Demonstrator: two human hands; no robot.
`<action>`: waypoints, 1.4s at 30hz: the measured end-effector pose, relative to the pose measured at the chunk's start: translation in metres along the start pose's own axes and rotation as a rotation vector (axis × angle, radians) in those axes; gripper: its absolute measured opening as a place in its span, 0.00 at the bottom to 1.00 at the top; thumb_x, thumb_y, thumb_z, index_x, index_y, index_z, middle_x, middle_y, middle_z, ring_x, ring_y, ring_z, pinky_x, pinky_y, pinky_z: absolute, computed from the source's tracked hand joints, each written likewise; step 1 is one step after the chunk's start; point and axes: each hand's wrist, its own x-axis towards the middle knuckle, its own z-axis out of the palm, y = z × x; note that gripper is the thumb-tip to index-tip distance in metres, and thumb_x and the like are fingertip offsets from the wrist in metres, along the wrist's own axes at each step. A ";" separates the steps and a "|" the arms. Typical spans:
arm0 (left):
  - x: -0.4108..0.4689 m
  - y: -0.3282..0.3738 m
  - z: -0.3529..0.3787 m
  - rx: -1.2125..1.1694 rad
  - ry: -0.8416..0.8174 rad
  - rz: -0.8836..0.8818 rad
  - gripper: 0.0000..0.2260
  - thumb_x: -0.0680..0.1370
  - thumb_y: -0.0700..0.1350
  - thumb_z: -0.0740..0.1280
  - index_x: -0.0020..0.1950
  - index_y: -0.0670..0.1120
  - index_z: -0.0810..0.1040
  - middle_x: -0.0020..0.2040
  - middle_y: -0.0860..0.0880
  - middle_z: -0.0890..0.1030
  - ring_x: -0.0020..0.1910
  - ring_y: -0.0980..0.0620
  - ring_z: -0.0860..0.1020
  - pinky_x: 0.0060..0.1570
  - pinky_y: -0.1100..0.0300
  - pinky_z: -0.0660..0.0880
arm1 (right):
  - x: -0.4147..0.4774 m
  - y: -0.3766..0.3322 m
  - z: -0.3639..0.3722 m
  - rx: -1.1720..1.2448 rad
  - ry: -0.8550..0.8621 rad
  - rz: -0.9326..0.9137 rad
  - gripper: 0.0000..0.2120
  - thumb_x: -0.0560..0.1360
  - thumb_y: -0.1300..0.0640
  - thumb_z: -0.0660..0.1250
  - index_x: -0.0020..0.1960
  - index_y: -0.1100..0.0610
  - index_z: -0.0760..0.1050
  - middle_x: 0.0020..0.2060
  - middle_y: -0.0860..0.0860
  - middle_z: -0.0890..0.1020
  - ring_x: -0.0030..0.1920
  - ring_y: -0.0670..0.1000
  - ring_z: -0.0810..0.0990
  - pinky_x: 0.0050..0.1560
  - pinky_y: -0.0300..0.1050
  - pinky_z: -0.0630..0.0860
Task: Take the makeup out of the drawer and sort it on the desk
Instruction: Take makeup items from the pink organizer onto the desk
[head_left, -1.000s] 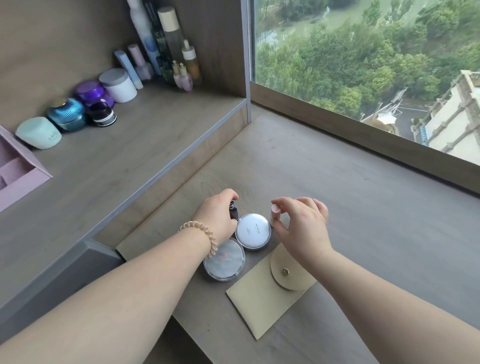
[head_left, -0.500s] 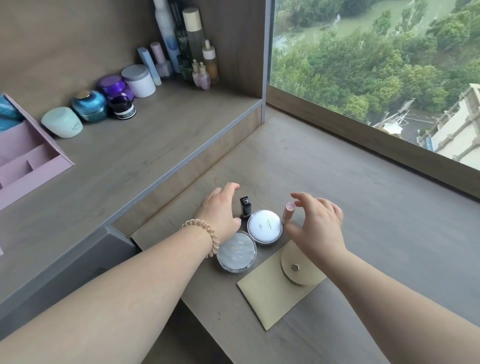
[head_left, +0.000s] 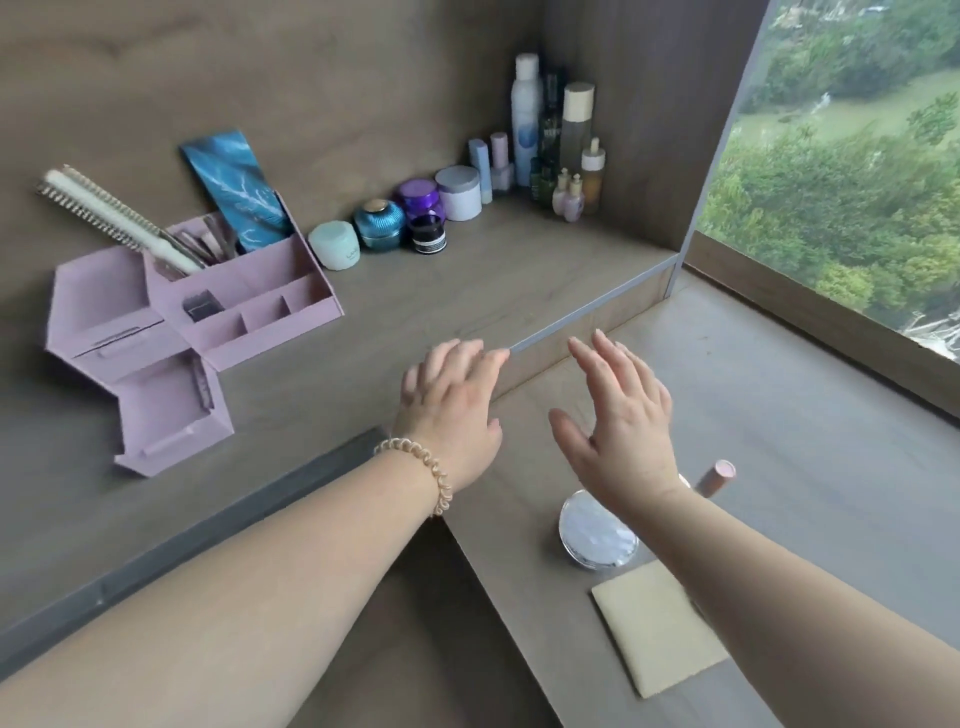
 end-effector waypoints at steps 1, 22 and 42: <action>-0.003 -0.011 -0.006 0.030 0.018 -0.023 0.29 0.72 0.49 0.66 0.72 0.56 0.61 0.74 0.52 0.61 0.73 0.50 0.54 0.66 0.53 0.51 | 0.006 -0.010 0.006 -0.002 -0.019 -0.016 0.31 0.70 0.46 0.60 0.72 0.49 0.63 0.72 0.53 0.66 0.73 0.57 0.61 0.69 0.53 0.56; -0.036 -0.256 -0.106 0.275 0.180 -0.533 0.33 0.75 0.50 0.62 0.76 0.51 0.51 0.78 0.48 0.48 0.77 0.49 0.46 0.74 0.51 0.46 | 0.119 -0.229 0.156 -0.011 -0.301 -0.450 0.30 0.74 0.52 0.62 0.74 0.49 0.57 0.76 0.53 0.55 0.75 0.54 0.52 0.70 0.52 0.53; -0.005 -0.316 -0.063 0.361 0.246 -0.491 0.37 0.73 0.61 0.62 0.76 0.45 0.56 0.76 0.43 0.59 0.75 0.41 0.56 0.73 0.48 0.50 | 0.242 -0.309 0.247 0.153 -0.263 -0.216 0.22 0.78 0.53 0.56 0.72 0.55 0.62 0.65 0.59 0.68 0.64 0.62 0.69 0.62 0.56 0.69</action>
